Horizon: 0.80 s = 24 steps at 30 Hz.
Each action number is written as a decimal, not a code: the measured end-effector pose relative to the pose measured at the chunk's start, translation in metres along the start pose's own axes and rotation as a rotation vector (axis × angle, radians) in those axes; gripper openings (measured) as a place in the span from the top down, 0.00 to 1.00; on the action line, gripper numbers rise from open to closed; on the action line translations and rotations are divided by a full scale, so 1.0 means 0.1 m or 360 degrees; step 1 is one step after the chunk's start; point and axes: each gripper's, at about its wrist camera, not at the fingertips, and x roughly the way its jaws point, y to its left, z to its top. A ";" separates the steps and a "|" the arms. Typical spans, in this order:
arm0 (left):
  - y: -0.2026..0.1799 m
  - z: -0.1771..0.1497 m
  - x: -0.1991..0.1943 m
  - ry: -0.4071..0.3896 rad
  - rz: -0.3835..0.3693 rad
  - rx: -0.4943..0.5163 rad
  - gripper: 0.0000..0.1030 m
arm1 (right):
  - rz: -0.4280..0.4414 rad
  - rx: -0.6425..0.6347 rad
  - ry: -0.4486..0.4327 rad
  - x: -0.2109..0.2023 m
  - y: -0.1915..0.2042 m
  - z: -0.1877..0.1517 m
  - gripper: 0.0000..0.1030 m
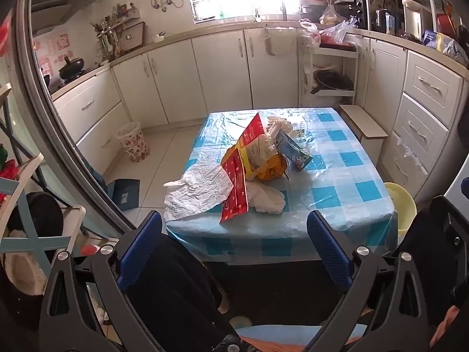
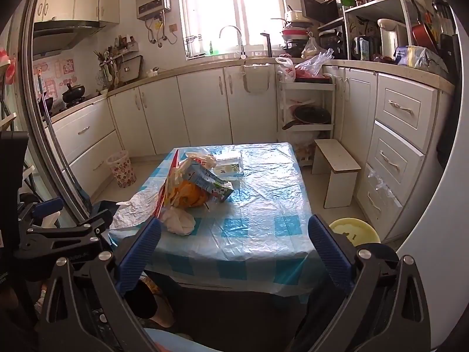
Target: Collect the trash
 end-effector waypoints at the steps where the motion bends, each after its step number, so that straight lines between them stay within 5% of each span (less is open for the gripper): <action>1: 0.00 0.00 0.00 -0.0002 -0.0001 0.0000 0.08 | 0.0004 -0.0005 -0.0015 0.00 -0.01 -0.01 0.06; 24: -0.01 -0.02 0.02 0.0002 -0.0008 -0.0006 0.08 | 0.0001 0.0000 0.0004 -0.01 -0.01 -0.01 0.06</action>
